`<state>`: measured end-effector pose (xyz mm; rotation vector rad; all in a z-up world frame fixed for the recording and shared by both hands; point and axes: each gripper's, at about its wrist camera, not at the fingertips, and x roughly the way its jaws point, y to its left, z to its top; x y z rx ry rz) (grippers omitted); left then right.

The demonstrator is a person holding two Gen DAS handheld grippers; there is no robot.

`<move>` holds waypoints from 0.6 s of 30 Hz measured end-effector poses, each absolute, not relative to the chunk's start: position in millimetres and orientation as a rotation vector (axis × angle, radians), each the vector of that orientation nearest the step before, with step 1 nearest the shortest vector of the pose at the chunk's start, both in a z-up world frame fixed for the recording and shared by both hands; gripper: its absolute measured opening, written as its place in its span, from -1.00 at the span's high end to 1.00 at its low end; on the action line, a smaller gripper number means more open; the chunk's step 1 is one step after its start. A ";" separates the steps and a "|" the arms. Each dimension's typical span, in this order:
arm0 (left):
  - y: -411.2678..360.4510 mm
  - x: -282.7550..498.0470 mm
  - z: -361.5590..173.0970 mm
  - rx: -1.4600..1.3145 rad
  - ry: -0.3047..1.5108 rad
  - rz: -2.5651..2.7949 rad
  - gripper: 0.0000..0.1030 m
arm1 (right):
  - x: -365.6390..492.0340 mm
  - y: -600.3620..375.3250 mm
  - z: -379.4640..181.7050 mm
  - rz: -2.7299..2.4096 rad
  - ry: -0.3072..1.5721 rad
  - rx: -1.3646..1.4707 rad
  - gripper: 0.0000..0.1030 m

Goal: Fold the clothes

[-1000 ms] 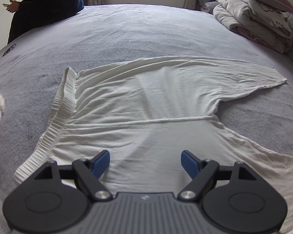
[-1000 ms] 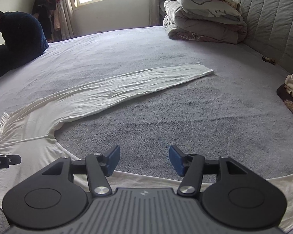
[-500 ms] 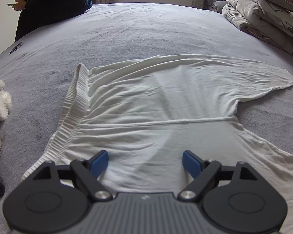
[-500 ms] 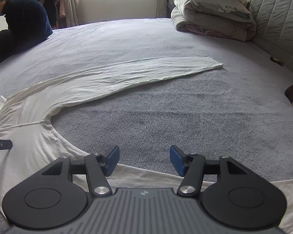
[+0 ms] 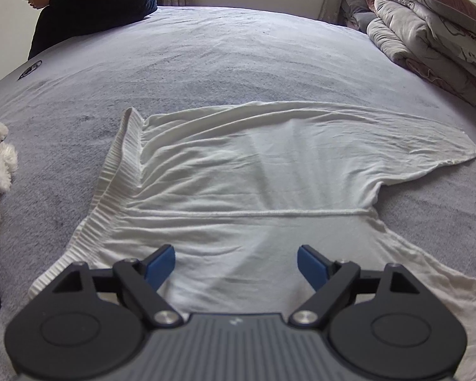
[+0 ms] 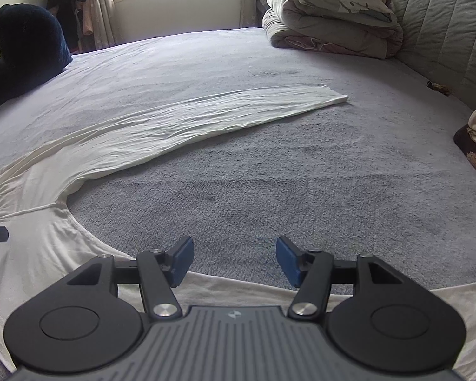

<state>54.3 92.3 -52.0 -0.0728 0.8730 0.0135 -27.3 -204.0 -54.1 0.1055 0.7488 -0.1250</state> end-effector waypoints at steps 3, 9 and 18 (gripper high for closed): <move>93.2 57.5 -48.3 -0.086 0.859 0.014 -0.67 | -25.1 -202.9 -58.8 -0.134 0.759 0.089 -0.19; 100.2 65.0 -45.5 -0.121 0.851 0.035 -0.67 | -20.0 -200.4 -67.3 -0.135 0.783 0.078 -0.19; 100.6 70.4 -42.6 -0.134 0.834 0.067 -0.67 | -19.8 -200.9 -68.1 -0.124 0.786 0.073 -0.20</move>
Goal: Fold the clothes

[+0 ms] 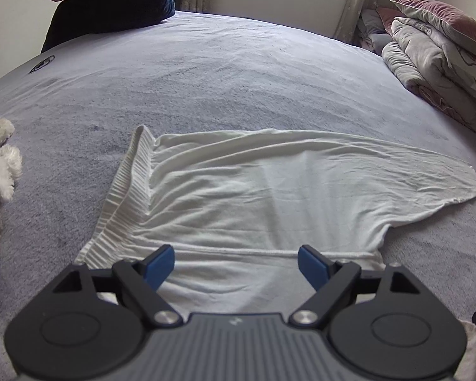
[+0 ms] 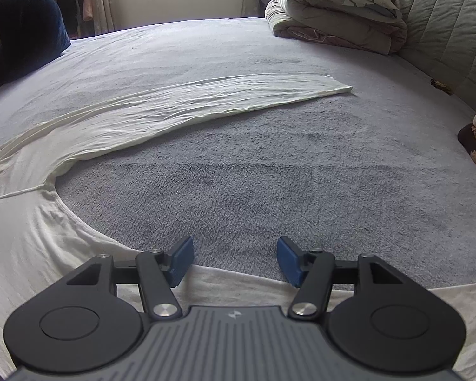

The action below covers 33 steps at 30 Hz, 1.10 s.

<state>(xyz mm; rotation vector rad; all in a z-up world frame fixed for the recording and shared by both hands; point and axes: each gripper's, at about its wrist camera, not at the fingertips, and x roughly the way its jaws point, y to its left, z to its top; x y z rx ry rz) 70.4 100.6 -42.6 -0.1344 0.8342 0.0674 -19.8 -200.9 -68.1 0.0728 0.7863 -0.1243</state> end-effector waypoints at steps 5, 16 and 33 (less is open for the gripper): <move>96.6 70.4 -41.4 -0.116 0.821 0.069 -0.68 | -20.5 -201.6 -67.4 -0.121 0.787 0.076 -0.20; 96.2 71.5 -41.2 -0.097 0.815 0.076 -0.68 | -21.6 -201.0 -67.8 -0.122 0.784 0.076 -0.20; 115.9 86.6 -31.1 -0.172 0.805 0.089 -0.73 | -11.9 -192.1 -53.3 -0.045 0.764 0.052 -0.21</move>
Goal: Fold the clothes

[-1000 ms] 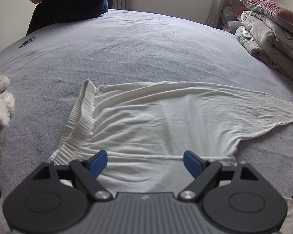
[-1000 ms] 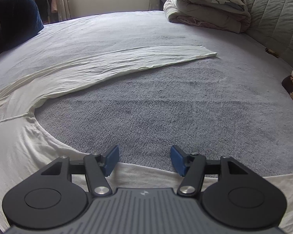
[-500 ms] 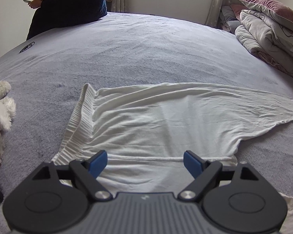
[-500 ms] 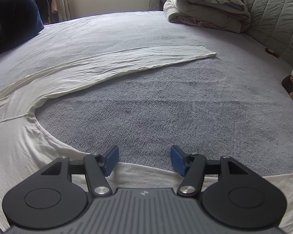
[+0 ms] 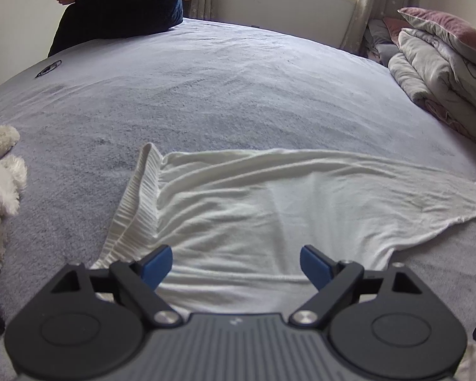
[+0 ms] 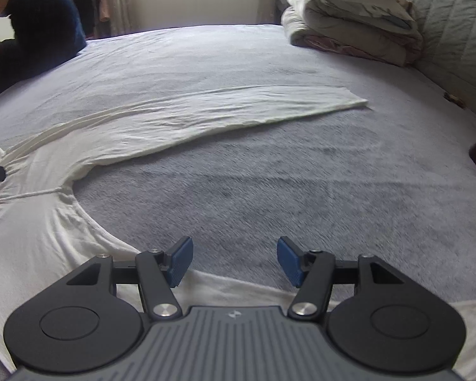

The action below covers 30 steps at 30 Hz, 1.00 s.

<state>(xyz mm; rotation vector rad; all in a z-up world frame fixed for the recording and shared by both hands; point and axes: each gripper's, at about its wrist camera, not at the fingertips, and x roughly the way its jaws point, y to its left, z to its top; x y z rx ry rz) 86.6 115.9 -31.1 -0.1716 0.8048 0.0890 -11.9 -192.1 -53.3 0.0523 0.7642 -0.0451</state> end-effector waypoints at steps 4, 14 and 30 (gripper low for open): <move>134.5 100.2 -28.5 -0.210 0.795 0.114 -0.73 | 7.7 -180.9 -37.6 0.008 0.741 0.062 -0.21; 194.2 139.2 -52.7 -0.343 0.823 0.233 -0.69 | 83.7 -123.5 -18.9 0.236 0.675 -0.064 -0.21; 220.0 151.5 -66.1 -0.321 0.723 0.275 0.19 | 208.4 -49.1 -29.6 0.555 0.721 -0.291 -0.21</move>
